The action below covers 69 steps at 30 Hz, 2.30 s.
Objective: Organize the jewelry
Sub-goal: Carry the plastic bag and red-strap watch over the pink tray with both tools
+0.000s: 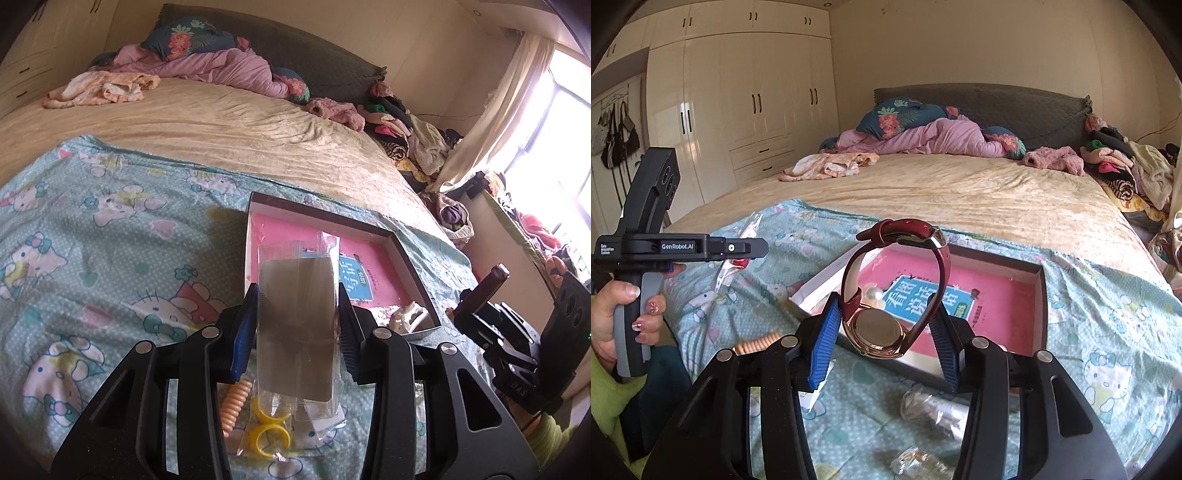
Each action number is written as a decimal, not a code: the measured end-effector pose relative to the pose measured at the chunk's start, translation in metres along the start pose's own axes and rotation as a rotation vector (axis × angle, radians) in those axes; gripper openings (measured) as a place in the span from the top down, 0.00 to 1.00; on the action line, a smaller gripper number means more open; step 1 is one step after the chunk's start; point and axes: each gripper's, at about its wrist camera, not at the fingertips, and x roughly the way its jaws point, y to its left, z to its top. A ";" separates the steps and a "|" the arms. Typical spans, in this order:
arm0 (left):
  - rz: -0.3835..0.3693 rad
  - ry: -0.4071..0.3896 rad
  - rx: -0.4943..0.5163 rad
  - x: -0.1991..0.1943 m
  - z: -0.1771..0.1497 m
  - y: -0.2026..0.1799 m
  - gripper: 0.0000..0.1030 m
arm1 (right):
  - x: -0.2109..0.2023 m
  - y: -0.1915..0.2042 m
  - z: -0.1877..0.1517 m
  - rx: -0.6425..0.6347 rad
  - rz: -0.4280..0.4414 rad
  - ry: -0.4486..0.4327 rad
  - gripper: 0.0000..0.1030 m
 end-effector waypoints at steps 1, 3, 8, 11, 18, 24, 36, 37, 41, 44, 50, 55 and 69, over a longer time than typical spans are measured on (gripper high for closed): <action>0.002 0.000 0.008 0.002 0.001 -0.002 0.70 | 0.000 -0.002 0.002 0.002 -0.003 -0.002 0.55; 0.007 0.000 0.022 0.007 0.003 -0.006 0.70 | 0.002 -0.006 0.005 0.003 -0.012 -0.009 0.55; 0.017 0.009 0.049 0.020 0.006 -0.011 0.70 | 0.004 -0.012 0.011 0.005 -0.030 -0.020 0.55; 0.027 0.013 0.064 0.027 0.007 -0.015 0.70 | 0.006 -0.018 0.014 0.006 -0.039 -0.021 0.55; 0.054 0.032 0.108 0.049 0.007 -0.024 0.70 | 0.016 -0.031 0.019 0.014 -0.063 -0.015 0.55; 0.071 0.060 0.140 0.071 0.003 -0.030 0.70 | 0.029 -0.042 0.020 0.027 -0.084 0.002 0.55; 0.123 0.107 0.194 0.104 -0.010 -0.030 0.69 | 0.057 -0.055 0.016 0.049 -0.102 0.047 0.55; 0.129 0.109 0.199 0.106 -0.010 -0.030 0.69 | 0.059 -0.056 0.015 0.052 -0.102 0.051 0.55; 0.146 0.115 0.206 0.112 -0.013 -0.027 0.69 | 0.070 -0.059 0.013 0.062 -0.103 0.070 0.55; 0.155 0.121 0.201 0.116 -0.015 -0.023 0.69 | 0.077 -0.061 0.009 0.072 -0.101 0.087 0.55; 0.155 0.128 0.181 0.120 -0.017 -0.017 0.69 | 0.093 -0.065 0.001 0.087 -0.100 0.133 0.55; 0.152 0.124 0.180 0.120 -0.018 -0.016 0.69 | 0.107 -0.066 -0.006 0.094 -0.096 0.180 0.55; 0.131 0.103 0.154 0.108 -0.014 -0.011 0.60 | 0.135 -0.061 -0.020 0.091 -0.083 0.288 0.55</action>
